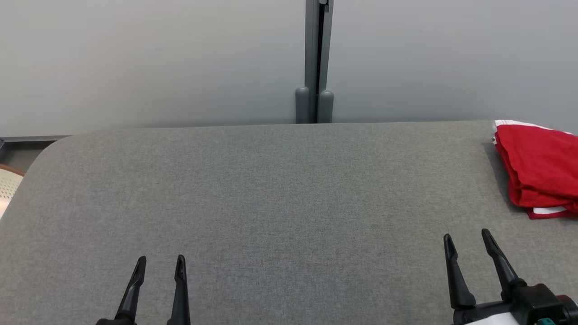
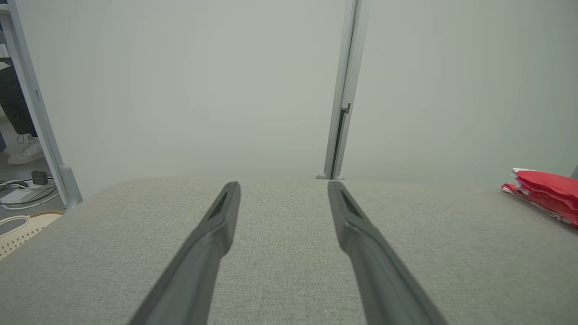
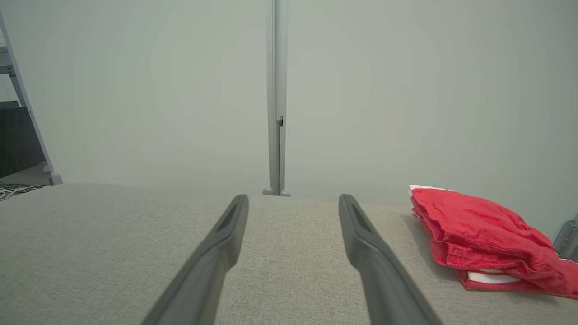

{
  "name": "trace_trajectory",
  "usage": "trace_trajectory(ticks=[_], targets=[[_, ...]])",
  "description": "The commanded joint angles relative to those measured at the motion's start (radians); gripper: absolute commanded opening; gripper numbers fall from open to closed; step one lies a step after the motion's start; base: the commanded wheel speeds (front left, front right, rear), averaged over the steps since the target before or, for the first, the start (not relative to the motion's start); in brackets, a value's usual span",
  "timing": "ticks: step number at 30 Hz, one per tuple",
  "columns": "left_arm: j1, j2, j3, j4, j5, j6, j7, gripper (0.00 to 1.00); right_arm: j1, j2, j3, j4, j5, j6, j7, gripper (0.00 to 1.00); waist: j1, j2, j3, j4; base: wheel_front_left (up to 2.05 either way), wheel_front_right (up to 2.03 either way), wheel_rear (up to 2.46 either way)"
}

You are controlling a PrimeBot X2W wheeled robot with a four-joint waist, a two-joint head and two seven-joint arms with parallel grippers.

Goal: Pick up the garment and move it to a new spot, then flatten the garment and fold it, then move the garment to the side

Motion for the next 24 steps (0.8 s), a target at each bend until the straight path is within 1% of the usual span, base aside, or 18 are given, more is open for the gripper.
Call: trace_trajectory(ticks=[1,10,11,15,24], targets=[[0.009,0.003,0.001,0.002,0.004,-0.004,-0.001,1.0,0.015,0.0,0.007,0.003,-0.005,-0.001,-0.005,1.0,0.0,-0.0001,-0.014,-0.006,0.0,0.0,0.0],[0.016,0.003,-0.018,0.012,0.011,-0.01,-0.001,1.0,0.032,0.004,0.016,0.015,-0.009,-0.001,-0.005,1.0,0.0,-0.0001,-0.031,-0.003,0.0,0.0,0.0],[0.01,0.0,-0.02,0.013,0.008,-0.006,0.0,0.0,0.026,0.004,0.017,0.012,-0.001,0.0,0.0,0.0,0.0,-0.0001,-0.032,-0.003,0.0,0.0,0.0],[0.017,-0.003,-0.024,0.046,0.0,-0.006,0.001,0.0,0.036,0.007,0.021,0.042,0.009,0.0,0.003,0.0,0.0,-0.0001,-0.031,-0.004,0.0,0.0,0.0],[-0.021,0.01,-0.01,0.065,-0.192,-0.024,0.034,0.0,0.01,-0.005,0.013,0.049,0.216,0.0,0.038,0.0,0.0,-0.0001,-0.027,-0.007,0.0,0.0,0.0]])
